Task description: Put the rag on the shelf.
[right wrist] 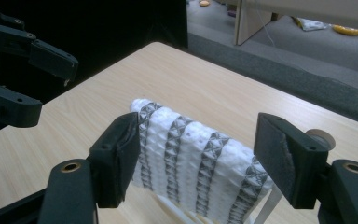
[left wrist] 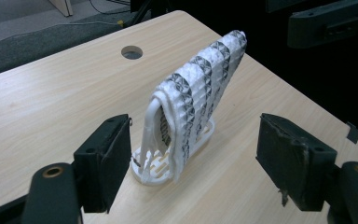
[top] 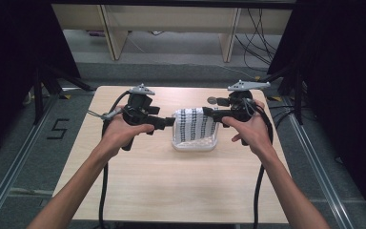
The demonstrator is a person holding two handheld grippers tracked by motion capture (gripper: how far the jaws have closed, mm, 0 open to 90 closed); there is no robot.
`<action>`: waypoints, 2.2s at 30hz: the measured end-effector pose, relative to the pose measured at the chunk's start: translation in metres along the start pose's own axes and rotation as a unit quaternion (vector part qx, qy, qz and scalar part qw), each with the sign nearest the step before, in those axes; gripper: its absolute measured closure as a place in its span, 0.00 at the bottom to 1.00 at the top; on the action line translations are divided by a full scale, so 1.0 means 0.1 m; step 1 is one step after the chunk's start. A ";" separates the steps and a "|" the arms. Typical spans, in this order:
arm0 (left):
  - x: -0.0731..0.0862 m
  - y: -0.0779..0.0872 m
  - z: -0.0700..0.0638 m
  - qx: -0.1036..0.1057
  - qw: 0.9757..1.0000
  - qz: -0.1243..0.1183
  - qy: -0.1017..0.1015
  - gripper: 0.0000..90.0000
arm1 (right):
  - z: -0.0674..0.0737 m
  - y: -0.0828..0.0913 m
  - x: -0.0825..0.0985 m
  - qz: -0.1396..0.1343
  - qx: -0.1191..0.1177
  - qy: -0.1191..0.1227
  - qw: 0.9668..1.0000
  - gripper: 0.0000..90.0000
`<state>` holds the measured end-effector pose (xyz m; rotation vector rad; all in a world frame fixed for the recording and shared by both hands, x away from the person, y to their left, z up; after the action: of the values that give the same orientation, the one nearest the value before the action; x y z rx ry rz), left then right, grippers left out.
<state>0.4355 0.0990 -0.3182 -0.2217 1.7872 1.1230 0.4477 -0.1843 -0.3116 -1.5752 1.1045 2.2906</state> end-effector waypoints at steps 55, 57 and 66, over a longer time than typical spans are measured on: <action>1.06 0.13 -0.14 0.012 0.999 0.004 -0.030 0.27 | 0.27 0.04 0.63 0.024 -0.029 0.011 0.999 0.36; 1.10 0.11 -0.16 0.013 1.000 0.000 -0.021 0.27 | 0.29 0.05 0.66 0.027 -0.035 0.009 0.999 0.35; 1.22 0.13 -0.19 0.014 1.000 -0.006 -0.019 0.26 | 0.34 0.05 0.77 0.027 -0.042 0.020 0.999 0.33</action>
<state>0.3541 0.1303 -0.4067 -0.1931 1.7643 1.0871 0.3867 -0.1870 -0.3692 -1.6474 1.0851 2.3805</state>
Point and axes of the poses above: each handheld gripper's, and its own axes: y roughly backward along the jaws, x roughly out of its underside, z roughly to its left, the point moved 1 cm from there along -y, roughly forward along the jaws, and after that the axes turned 8 degrees about -x, right-handed, at the moved point
